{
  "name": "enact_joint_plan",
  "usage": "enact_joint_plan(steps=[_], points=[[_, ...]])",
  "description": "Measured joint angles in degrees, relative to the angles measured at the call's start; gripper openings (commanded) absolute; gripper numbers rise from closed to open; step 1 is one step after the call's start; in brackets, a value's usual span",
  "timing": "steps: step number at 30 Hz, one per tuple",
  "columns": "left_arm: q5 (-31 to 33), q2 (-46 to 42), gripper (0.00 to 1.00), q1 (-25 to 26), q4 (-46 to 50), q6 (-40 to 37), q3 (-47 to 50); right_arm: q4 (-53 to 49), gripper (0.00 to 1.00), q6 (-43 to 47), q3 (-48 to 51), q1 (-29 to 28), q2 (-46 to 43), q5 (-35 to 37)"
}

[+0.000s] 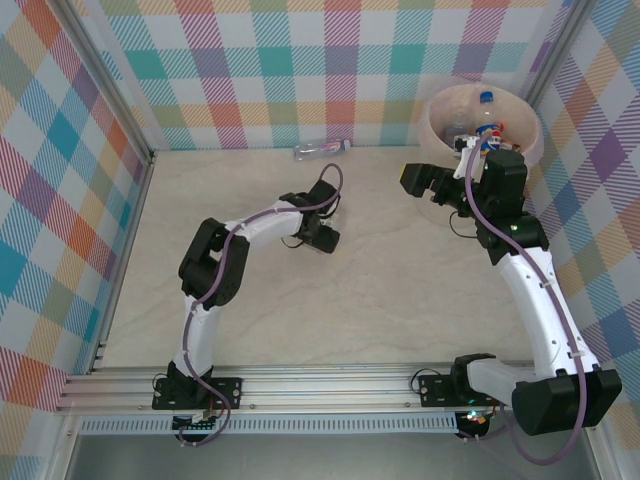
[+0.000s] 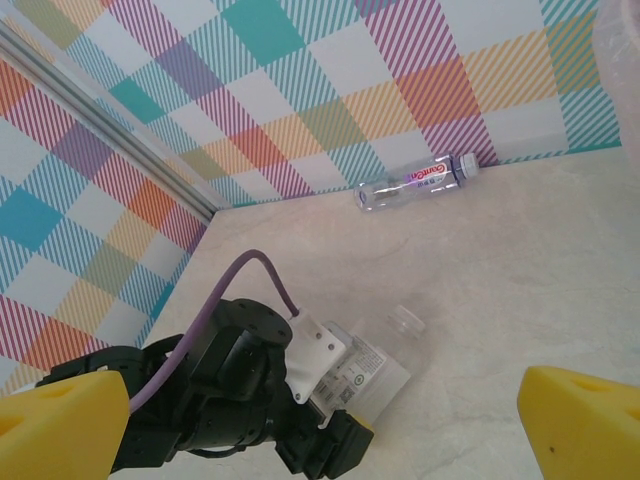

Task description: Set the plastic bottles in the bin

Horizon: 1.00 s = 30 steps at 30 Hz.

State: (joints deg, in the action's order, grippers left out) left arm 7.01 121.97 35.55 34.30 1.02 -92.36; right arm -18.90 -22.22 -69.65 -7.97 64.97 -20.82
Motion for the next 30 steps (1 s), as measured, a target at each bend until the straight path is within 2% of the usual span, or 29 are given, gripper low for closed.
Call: enact_joint_plan(steps=[5,10,14,20,30], points=[[-1.22,-4.20,0.63,0.00,-2.05,0.70,5.35,0.04,1.00,-0.46,0.35,0.00,0.09,-0.20],[-2.40,-13.62,0.61,0.04,-6.49,2.16,12.74,1.95,1.00,-4.50,1.42,-1.05,1.60,-1.18],[-1.49,-22.82,0.60,1.07,-9.70,2.82,16.46,3.13,1.00,-7.54,1.42,-4.17,4.96,-1.77],[-0.28,-32.54,0.60,5.22,-14.16,2.54,19.10,4.52,1.00,-10.80,1.27,-8.44,11.10,-5.01],[-2.95,-35.58,0.61,7.56,-18.51,2.12,20.00,8.63,0.98,-12.98,-1.27,-11.74,16.24,-11.06]])
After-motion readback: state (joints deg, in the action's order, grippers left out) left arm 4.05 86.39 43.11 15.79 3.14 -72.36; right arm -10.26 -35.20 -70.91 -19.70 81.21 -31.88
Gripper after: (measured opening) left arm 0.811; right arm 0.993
